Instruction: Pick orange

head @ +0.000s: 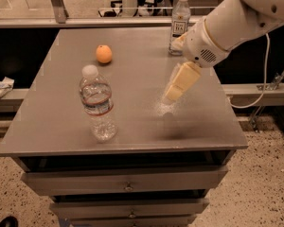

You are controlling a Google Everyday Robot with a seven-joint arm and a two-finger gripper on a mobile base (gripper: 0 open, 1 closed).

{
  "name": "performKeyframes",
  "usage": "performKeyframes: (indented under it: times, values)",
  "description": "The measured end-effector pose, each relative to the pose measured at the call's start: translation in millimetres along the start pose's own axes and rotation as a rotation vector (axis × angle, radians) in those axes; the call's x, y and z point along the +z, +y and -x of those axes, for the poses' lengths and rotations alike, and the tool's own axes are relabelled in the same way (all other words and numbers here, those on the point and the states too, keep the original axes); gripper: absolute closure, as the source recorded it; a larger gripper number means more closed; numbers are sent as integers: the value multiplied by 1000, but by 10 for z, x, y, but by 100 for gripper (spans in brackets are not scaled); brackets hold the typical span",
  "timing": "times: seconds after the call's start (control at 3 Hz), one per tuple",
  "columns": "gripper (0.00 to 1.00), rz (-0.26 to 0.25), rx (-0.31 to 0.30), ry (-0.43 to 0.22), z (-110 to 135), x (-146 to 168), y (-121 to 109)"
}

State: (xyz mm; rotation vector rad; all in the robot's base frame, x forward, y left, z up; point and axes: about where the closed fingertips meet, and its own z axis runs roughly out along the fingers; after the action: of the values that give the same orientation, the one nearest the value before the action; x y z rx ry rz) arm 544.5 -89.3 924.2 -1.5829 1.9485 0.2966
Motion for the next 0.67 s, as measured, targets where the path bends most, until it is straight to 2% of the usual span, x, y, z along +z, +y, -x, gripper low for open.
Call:
performKeyframes:
  times: [0.33, 0.67]
  values:
    - [0, 6, 8, -68, 125, 172, -39]
    - [0, -25, 24, -157, 293, 467, -262]
